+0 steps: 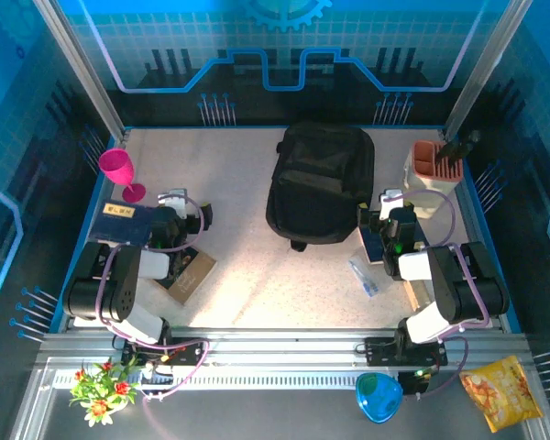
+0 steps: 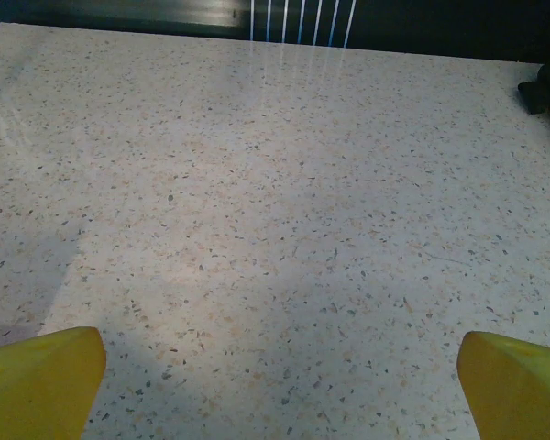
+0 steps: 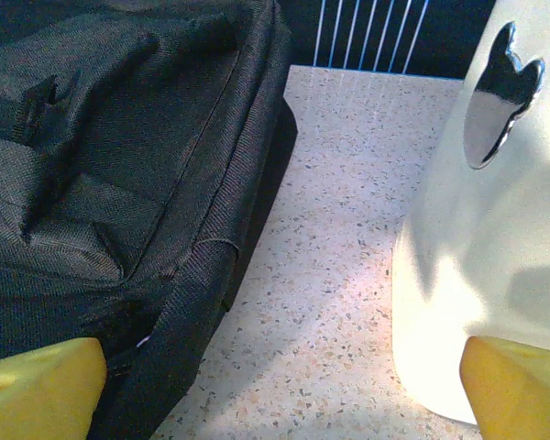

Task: Pack the student bag
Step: Move the student bag to the top-center of the table.

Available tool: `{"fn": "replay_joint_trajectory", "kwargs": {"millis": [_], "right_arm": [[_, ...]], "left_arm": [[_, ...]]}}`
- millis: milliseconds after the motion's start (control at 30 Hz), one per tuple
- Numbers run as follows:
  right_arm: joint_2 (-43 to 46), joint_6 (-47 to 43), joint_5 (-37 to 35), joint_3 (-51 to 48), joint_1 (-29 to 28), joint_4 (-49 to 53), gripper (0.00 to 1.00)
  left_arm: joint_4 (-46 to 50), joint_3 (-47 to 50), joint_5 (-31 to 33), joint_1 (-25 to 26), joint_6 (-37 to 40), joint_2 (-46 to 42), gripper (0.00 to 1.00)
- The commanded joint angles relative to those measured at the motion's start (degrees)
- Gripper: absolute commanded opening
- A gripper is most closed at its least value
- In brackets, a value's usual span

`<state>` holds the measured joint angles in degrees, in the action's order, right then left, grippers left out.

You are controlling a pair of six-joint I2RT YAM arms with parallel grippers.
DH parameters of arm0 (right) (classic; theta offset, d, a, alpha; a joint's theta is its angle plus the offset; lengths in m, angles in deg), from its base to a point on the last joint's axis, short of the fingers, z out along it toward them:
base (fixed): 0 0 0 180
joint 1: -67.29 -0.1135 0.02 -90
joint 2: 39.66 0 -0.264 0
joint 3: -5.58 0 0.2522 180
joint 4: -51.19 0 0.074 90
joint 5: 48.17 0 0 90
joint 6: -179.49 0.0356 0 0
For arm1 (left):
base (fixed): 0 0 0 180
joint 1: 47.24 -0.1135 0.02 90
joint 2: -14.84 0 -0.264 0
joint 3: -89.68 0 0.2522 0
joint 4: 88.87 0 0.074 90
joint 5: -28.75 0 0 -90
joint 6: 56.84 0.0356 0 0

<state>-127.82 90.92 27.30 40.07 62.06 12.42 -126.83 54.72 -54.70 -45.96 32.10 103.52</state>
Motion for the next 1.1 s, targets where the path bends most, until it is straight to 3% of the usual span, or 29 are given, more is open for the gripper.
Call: {"fn": "replay_joint_trajectory", "kwargs": {"millis": [0, 1067], "right_arm": [[-0.46, -0.39, -0.81, 0.80, -0.54, -1.58, 1.00], [-0.31, -0.54, -0.94, 0.75, -0.50, -1.74, 0.99]], "left_arm": [[-0.83, -0.91, -1.03, -0.61, 1.16, 0.44, 0.99], [-0.98, -0.85, -1.12, -0.60, 1.19, 0.44, 0.99]]}}
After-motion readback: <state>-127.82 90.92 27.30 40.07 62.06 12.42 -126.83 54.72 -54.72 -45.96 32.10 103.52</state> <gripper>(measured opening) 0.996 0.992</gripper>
